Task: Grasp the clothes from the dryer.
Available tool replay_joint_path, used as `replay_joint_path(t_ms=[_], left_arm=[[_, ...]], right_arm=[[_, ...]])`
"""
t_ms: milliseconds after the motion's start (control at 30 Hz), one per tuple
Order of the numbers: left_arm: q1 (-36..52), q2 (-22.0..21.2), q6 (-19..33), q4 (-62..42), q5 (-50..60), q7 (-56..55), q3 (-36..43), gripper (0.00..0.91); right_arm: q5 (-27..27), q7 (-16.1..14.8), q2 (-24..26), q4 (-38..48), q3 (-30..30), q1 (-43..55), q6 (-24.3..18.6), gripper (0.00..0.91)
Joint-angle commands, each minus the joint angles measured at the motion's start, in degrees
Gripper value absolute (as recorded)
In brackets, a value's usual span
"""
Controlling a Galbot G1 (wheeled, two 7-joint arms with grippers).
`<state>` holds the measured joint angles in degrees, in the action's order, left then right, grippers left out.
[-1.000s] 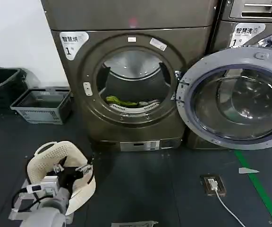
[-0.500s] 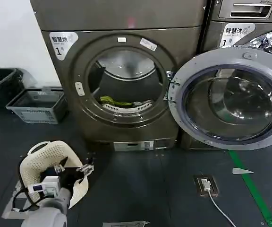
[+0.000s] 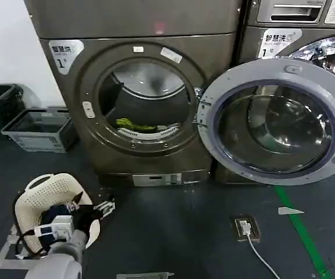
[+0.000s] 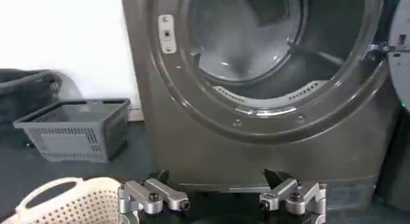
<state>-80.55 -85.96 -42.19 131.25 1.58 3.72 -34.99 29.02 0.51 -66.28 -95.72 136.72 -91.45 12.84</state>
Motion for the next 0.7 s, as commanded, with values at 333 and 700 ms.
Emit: replay_joint_path(t_ms=[333, 700], left_arm=[[-0.2, -0.1, -2.8, 0.0, -0.7, -0.3, -0.2, 0.907], [0.1, -0.2, -2.8, -0.3, -0.4, -0.3, 0.0, 0.907]], right_arm=[[-0.1, -0.1, -0.2, 0.3, -0.1, 0.0, -0.7, 0.907], [-0.1, 0.0, -0.4, 0.6, -0.4, 0.0, -1.2, 0.907]])
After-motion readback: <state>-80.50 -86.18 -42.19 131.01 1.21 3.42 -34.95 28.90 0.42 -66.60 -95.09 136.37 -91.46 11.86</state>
